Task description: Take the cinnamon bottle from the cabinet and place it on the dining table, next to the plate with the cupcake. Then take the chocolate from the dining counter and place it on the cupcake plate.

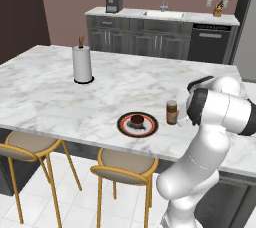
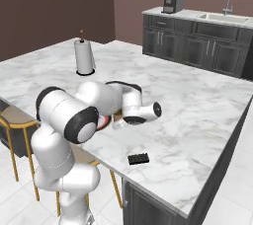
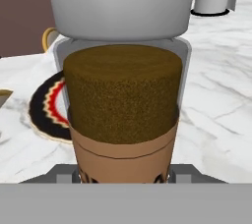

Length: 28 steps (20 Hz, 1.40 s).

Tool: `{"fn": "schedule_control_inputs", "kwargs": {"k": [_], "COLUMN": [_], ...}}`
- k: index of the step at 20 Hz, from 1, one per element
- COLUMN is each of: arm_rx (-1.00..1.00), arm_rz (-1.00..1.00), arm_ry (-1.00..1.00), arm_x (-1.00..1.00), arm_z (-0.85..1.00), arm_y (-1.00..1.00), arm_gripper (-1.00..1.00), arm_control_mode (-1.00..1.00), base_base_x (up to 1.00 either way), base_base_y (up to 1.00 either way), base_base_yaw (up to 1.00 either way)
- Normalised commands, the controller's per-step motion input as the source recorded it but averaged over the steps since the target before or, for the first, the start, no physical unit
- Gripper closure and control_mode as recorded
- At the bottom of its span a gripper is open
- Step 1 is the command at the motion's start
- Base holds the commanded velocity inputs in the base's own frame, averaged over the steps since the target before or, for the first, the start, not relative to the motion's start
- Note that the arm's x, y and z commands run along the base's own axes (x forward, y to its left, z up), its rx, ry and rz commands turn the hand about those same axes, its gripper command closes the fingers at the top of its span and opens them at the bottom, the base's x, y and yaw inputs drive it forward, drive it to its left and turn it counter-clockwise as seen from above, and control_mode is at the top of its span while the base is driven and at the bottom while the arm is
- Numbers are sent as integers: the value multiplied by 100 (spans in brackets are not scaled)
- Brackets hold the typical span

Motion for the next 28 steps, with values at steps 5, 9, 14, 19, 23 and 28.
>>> {"fn": "schedule_control_inputs", "kwargs": {"k": [5, 9, 14, 19, 23, 28], "arm_rx": [1, 1, 0, 0, 0, 0], "arm_rz": [0, 0, 0, 0, 2, 5], "arm_ry": [-1, -1, 0, 0, 0, -2], "arm_x": [0, 4, 17, 30, 20, 7], "arm_z": [-21, -18, -8, -6, -13, -24], "arm_y": [1, 0, 0, 0, 0, 1], "arm_gripper": [100, 100, 100, 100, 100, 100], "arm_control_mode": [-100, -100, -100, -100, -100, -100], "base_base_x": [0, 0, 0, 0, 0, 0], "base_base_y": [0, 0, 0, 0, 0, 0], "base_base_yaw": [0, 0, 0, 0, 0, 0]}}
